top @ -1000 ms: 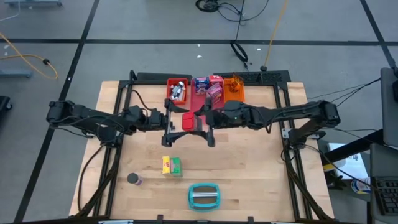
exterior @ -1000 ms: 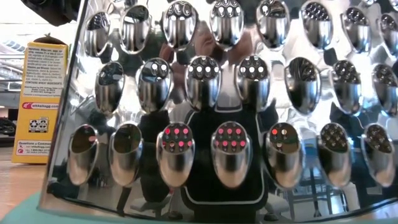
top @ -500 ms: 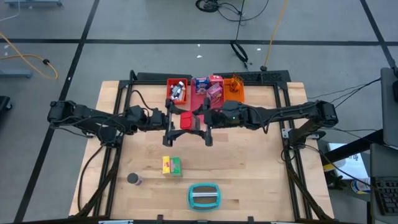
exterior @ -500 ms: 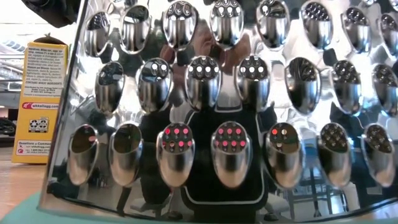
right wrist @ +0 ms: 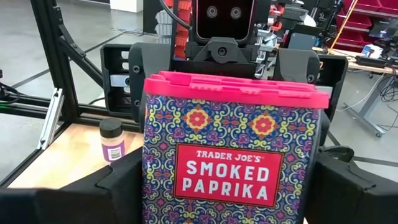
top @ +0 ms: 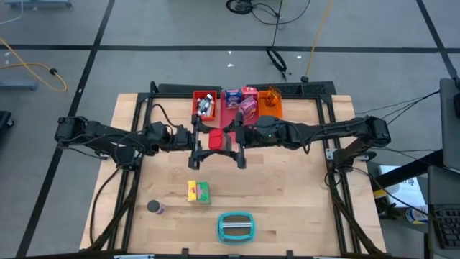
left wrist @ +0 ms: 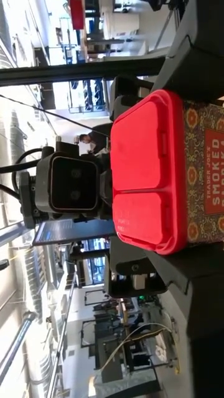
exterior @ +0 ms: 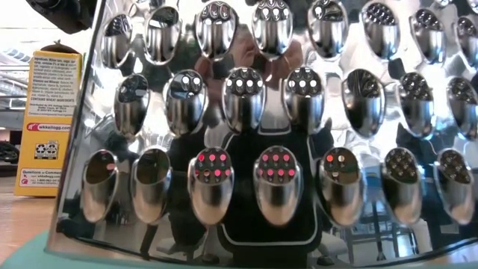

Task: Pick & Place Kitchen Items
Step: Put the red seasoning can into the orange bin

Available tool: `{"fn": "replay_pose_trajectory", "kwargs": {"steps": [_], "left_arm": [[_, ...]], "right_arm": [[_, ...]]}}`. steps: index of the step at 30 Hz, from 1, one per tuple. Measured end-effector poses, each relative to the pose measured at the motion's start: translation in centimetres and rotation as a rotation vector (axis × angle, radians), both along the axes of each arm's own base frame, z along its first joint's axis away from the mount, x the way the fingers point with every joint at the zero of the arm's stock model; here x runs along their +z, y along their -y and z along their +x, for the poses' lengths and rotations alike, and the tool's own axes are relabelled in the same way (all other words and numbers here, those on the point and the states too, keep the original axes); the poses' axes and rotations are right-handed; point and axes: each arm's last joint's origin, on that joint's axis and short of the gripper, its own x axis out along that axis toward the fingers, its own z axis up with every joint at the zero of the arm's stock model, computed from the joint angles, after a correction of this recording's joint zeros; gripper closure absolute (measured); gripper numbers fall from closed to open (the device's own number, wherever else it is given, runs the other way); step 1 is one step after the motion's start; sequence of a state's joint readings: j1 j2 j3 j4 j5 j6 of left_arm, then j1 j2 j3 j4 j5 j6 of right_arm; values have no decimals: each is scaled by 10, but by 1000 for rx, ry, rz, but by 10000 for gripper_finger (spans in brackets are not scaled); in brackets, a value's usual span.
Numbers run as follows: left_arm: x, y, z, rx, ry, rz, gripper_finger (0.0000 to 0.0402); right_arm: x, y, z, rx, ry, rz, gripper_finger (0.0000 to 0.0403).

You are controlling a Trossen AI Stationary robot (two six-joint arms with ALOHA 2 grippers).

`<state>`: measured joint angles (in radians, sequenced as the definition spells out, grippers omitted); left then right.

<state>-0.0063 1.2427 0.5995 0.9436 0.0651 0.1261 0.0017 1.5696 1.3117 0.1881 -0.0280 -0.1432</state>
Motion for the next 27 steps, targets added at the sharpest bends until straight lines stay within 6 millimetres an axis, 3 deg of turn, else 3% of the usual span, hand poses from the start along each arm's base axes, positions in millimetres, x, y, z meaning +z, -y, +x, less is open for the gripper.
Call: {"fn": "replay_pose_trajectory", "kwargs": {"steps": [11, 27], "left_arm": [[0, 0, 0, -4, 1, 12, 118], [10, -2, -16, 93, -50, 22, 118]], "right_arm": [[-4, 0, -1, 0, -48, -4, 82], [-17, 7, -6, -96, -199, -41, 84]]}}
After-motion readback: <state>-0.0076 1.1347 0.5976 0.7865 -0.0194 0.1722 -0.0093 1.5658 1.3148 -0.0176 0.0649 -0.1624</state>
